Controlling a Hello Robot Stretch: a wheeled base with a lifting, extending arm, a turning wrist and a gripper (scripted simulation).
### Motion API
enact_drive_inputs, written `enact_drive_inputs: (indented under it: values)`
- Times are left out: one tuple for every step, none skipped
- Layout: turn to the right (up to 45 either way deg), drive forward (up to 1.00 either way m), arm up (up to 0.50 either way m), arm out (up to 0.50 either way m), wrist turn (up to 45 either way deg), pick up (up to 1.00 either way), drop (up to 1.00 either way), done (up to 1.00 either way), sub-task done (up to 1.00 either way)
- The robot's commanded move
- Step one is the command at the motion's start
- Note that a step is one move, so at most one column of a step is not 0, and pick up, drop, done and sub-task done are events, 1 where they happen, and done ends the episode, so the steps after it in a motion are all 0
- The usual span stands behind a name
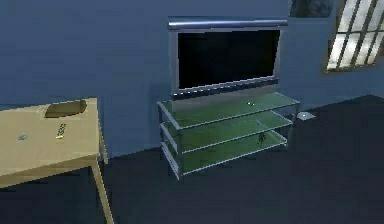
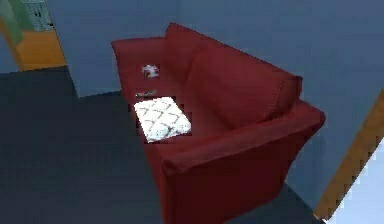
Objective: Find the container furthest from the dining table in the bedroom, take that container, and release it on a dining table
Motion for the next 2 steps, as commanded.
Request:
enact_drive_inputs:
  values:
    - [0.0,0.55,0.0,0.0,0.0,0.0,0.0,0.0,0.0]
    - [45.0,0.0,0.0,0.0,0.0,0.0,0.0,0.0,0.0]
